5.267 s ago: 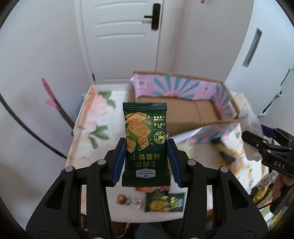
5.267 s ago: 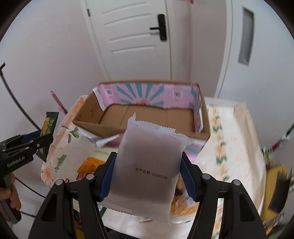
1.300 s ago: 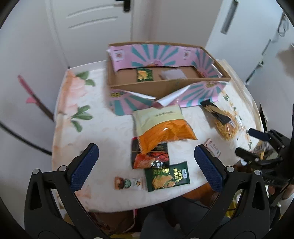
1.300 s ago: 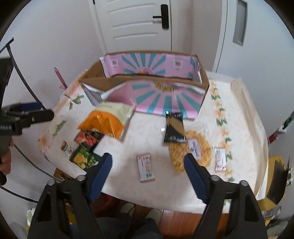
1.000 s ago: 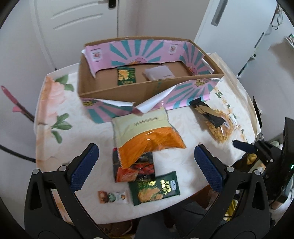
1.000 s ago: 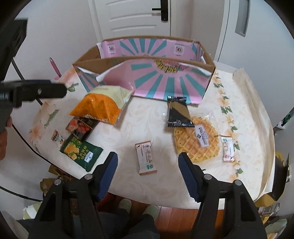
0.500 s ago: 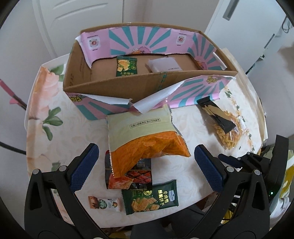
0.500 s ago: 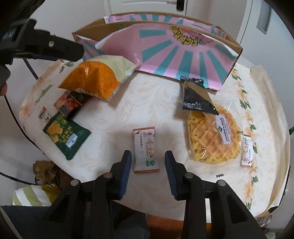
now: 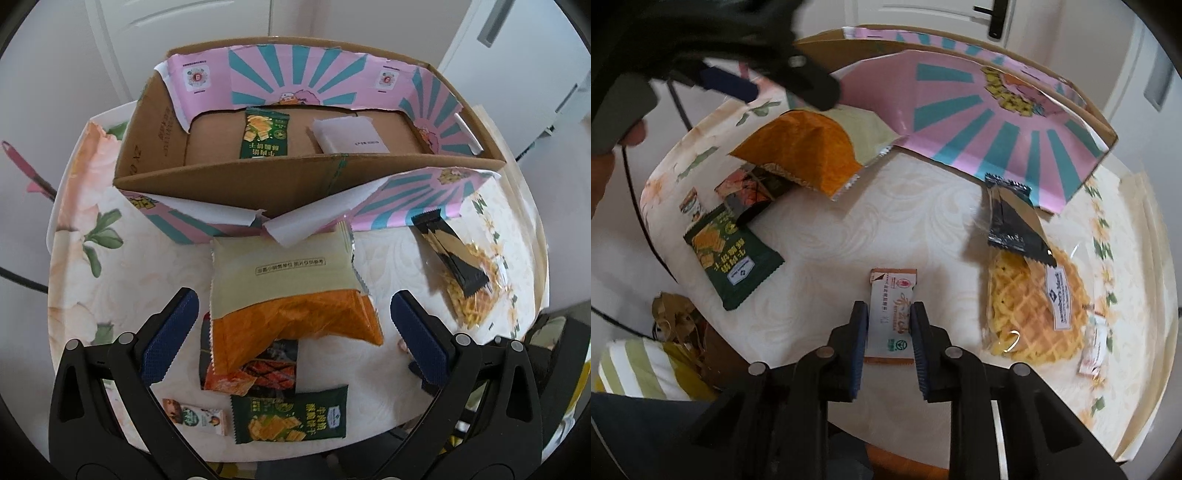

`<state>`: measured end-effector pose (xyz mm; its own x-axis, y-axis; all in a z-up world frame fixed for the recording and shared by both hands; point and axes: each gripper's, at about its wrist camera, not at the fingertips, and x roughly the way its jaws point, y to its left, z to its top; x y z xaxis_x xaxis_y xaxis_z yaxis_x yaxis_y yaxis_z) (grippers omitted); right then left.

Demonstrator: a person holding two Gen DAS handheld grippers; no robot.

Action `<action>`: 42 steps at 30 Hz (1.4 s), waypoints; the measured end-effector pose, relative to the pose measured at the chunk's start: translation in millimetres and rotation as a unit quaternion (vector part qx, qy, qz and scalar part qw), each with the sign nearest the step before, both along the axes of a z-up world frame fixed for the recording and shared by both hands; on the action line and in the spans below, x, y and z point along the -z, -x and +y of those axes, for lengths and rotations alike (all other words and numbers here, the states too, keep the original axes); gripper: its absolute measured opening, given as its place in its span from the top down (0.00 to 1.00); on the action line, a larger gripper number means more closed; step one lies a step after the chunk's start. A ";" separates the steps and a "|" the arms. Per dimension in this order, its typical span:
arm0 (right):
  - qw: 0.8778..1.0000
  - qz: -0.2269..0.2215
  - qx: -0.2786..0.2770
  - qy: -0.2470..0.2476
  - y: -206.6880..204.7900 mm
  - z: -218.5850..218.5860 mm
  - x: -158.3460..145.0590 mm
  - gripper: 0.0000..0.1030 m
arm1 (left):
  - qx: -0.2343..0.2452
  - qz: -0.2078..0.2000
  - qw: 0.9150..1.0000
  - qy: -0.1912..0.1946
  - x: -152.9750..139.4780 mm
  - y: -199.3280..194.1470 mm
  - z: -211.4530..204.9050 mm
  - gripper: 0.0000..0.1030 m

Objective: Organize snacks
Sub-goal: 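Grasp the white bar with the right tool while the left tool grasps the chip bag, then lift the chip bag and white bar into the box and release both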

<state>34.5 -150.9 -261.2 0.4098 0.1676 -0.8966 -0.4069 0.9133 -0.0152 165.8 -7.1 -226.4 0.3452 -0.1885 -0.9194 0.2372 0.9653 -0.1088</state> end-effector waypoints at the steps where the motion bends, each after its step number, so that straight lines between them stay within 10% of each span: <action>1: 1.000 0.001 -0.002 -0.001 -0.1 1.6 0.7 0.80 | -0.003 0.001 1.000 -0.002 1.3 -0.8 -1.1 0.00; 20: 0.998 0.011 -0.043 -0.050 -12.9 -20.0 -9.2 0.80 | -0.047 0.044 0.995 -0.079 47.2 -22.1 -23.0 0.00; 42: 0.997 0.018 -0.040 -0.065 -22.7 -37.0 -12.7 0.80 | -0.063 0.063 0.996 -0.006 46.5 -22.9 -17.5 0.25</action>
<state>57.2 -187.8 -248.5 0.3583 0.3132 -0.8795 -0.4761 0.8717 0.1164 188.7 -24.6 -273.0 0.2468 -0.1399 -0.9589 0.0996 0.9879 -0.1185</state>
